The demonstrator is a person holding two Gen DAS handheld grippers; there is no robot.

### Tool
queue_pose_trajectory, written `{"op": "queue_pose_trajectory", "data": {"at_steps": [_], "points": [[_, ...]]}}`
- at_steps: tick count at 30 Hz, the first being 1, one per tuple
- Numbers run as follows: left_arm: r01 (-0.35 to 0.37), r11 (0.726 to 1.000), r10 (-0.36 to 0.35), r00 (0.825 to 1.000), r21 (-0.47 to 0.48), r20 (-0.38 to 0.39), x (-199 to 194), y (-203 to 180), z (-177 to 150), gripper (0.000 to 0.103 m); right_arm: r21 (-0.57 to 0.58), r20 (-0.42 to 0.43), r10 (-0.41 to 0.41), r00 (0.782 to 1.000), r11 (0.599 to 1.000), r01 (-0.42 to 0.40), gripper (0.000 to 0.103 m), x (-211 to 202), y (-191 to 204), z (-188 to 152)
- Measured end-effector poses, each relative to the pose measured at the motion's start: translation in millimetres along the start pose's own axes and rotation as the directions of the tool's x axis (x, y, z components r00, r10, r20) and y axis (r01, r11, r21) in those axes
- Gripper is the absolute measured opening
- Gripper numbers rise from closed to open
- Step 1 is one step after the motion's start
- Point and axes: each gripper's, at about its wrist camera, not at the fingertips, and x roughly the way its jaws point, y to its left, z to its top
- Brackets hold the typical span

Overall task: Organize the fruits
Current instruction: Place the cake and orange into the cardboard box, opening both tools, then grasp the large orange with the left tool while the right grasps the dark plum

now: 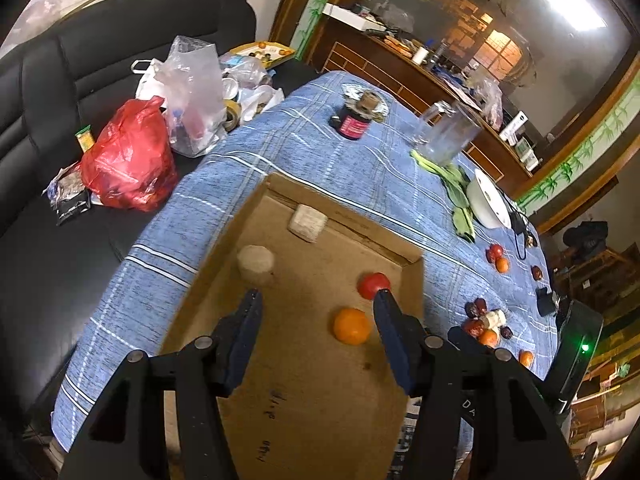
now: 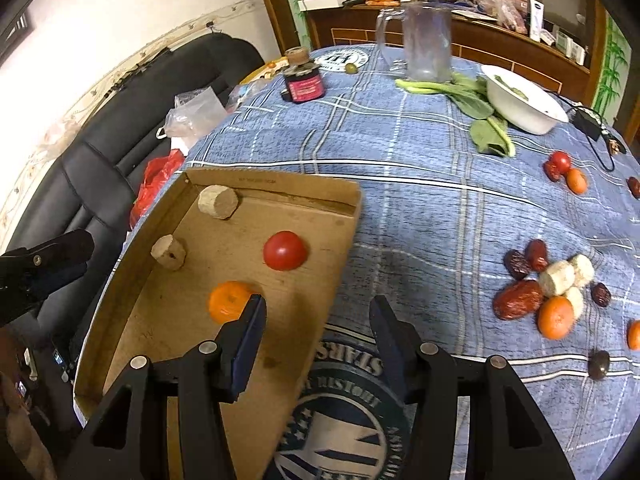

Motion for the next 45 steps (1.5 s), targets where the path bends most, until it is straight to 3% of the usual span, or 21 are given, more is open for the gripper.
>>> {"op": "queue_pose_trajectory", "data": {"at_steps": [5, 12, 19, 24, 27, 29, 32, 37, 41, 45], "points": [[0.013, 1.0, -0.012, 1.0, 0.029, -0.012, 1, -33, -7, 0.057, 0.041, 0.042, -0.024, 0.999, 0.999, 0.022, 0.058, -27, -36, -7], [0.008, 0.998, -0.007, 1.0, 0.059, -0.031, 14, -87, -26, 0.066, 0.196, 0.095, -0.127, 0.987, 0.975, 0.106, 0.061, -86, -144, -33], [0.063, 0.979, -0.037, 0.99, 0.194, -0.136, 56, -170, -67, 0.066, 0.355, 0.042, -0.256, 0.966, 0.907, 0.225, 0.063, -127, -258, -88], [0.118, 0.947, -0.062, 0.98, 0.298, -0.191, 85, -221, -95, 0.066, 0.411, 0.006, -0.277, 0.961, 0.877, 0.25, 0.063, -136, -302, -109], [0.189, 0.927, -0.114, 0.965, 0.323, -0.237, 105, -243, -107, 0.066, 0.403, -0.008, -0.262, 0.965, 0.882, 0.243, 0.063, -132, -310, -109], [0.211, 0.917, -0.127, 0.959, 0.339, -0.252, 119, -255, -113, 0.058, 0.393, -0.012, -0.24, 0.971, 0.892, 0.225, 0.063, -126, -312, -105], [0.193, 0.908, -0.097, 0.961, 0.372, -0.261, 133, -264, -117, 0.053, 0.366, -0.001, -0.195, 0.981, 0.913, 0.182, 0.063, -116, -308, -94], [0.175, 0.907, -0.083, 0.966, 0.383, -0.245, 148, -266, -110, 0.052, 0.316, 0.009, -0.136, 0.991, 0.94, 0.126, 0.063, -101, -293, -80], [0.171, 0.901, -0.072, 0.965, 0.399, -0.253, 167, -270, -104, 0.038, 0.264, 0.01, -0.075, 0.997, 0.962, 0.07, 0.063, -88, -276, -74], [0.159, 0.882, -0.05, 0.968, 0.444, -0.247, 176, -273, -103, 0.038, 0.216, 0.002, -0.051, 0.999, 0.975, 0.05, 0.063, -73, -262, -69]]}}
